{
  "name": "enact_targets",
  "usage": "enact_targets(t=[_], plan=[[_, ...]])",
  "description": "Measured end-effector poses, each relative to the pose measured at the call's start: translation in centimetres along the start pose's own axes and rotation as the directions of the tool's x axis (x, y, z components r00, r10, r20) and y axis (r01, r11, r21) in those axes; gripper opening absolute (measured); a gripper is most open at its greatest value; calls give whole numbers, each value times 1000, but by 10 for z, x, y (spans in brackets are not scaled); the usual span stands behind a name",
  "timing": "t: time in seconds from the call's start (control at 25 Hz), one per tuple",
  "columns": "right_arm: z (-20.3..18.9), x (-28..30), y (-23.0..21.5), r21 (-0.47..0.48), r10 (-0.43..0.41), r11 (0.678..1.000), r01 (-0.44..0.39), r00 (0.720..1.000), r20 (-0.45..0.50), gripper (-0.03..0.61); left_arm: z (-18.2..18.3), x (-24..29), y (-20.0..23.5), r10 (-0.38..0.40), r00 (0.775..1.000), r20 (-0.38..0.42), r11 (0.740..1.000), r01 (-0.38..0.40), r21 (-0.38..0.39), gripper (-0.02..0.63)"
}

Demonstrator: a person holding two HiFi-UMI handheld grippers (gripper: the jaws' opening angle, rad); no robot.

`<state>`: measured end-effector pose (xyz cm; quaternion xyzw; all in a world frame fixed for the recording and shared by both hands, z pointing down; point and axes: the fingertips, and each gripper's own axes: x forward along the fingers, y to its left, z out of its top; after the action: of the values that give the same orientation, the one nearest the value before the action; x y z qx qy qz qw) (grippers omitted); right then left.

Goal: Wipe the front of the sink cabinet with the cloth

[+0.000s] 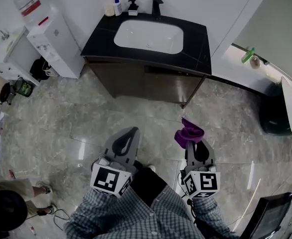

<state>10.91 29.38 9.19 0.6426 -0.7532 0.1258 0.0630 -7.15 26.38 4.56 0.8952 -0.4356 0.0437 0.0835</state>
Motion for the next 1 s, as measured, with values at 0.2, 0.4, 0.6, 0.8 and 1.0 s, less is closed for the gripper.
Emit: enact_targets(t=[0.2, 0.4, 0.6, 0.8, 1.0], plan=[[5, -11, 15, 20, 1, 1000, -2, 1000, 12, 75, 8, -12, 4, 2, 1000, 4, 1000, -2, -2, 11], [14, -7, 35, 19, 10, 1000, -11, 999, 39, 74, 12, -17, 15, -16, 1000, 6, 1000, 16, -4, 11], [18, 0, 54, 24, 20, 999, -21, 999, 50, 74, 15, -24, 24, -33, 999, 15, 999, 33, -10, 11], [22, 4, 62, 8, 28, 1000, -29, 998, 54, 74, 18, -24, 29, -38, 999, 21, 999, 38, -1, 11], [24, 3, 63, -3, 20, 1000, -20, 998, 58, 74, 21, -27, 32, -41, 999, 25, 999, 40, 10, 11]])
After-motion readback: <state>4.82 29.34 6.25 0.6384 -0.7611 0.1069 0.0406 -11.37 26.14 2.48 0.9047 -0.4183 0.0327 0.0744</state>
